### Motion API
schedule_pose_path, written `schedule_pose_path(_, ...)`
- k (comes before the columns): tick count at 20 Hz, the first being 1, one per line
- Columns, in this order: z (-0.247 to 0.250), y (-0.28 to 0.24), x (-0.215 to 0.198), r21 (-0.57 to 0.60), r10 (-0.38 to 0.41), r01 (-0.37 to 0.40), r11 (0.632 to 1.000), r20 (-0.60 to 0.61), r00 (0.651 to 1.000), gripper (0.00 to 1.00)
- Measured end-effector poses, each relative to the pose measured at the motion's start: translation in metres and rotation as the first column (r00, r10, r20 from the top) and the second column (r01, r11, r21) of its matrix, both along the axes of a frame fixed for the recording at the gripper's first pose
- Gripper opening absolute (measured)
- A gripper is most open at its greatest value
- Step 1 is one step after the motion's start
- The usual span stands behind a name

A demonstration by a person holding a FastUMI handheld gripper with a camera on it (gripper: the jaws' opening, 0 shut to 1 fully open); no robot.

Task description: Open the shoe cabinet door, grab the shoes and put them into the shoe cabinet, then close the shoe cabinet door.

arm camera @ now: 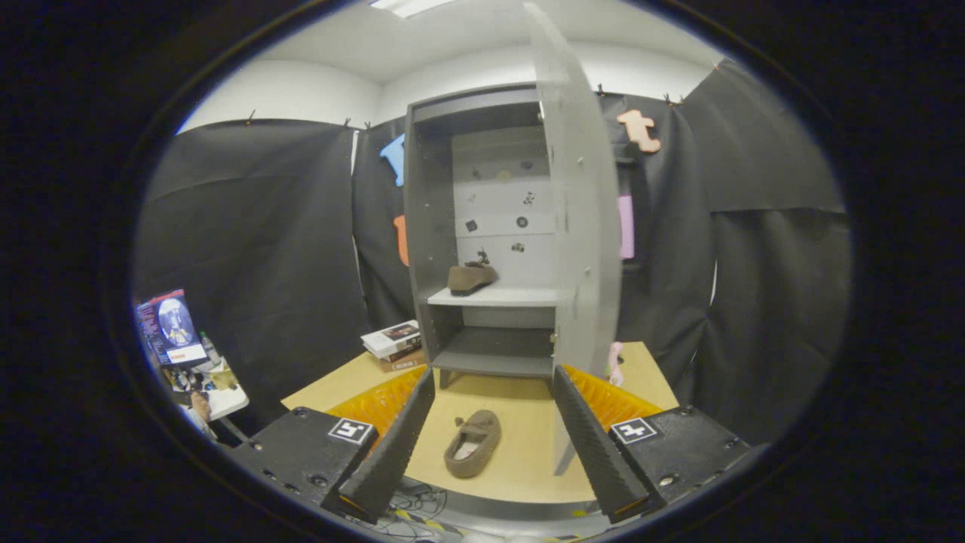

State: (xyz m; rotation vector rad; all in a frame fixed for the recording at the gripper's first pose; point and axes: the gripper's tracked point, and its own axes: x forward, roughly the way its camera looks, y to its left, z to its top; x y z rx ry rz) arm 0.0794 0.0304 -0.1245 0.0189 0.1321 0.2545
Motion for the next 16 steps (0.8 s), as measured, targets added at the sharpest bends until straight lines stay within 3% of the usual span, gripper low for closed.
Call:
schedule_pose_path(5,-0.093,0.068,0.045,-0.07,0.006,-0.012,0.997,-0.086,0.996,1.0)
schedule_pose_path(8,-0.155,0.101,0.075,-0.043,0.013,-0.021,0.999,-0.181,0.983,1.0)
schedule_pose_path(16,-0.287,0.13,0.158,-0.045,-0.059,0.045,0.998,-0.401,0.914,1.0)
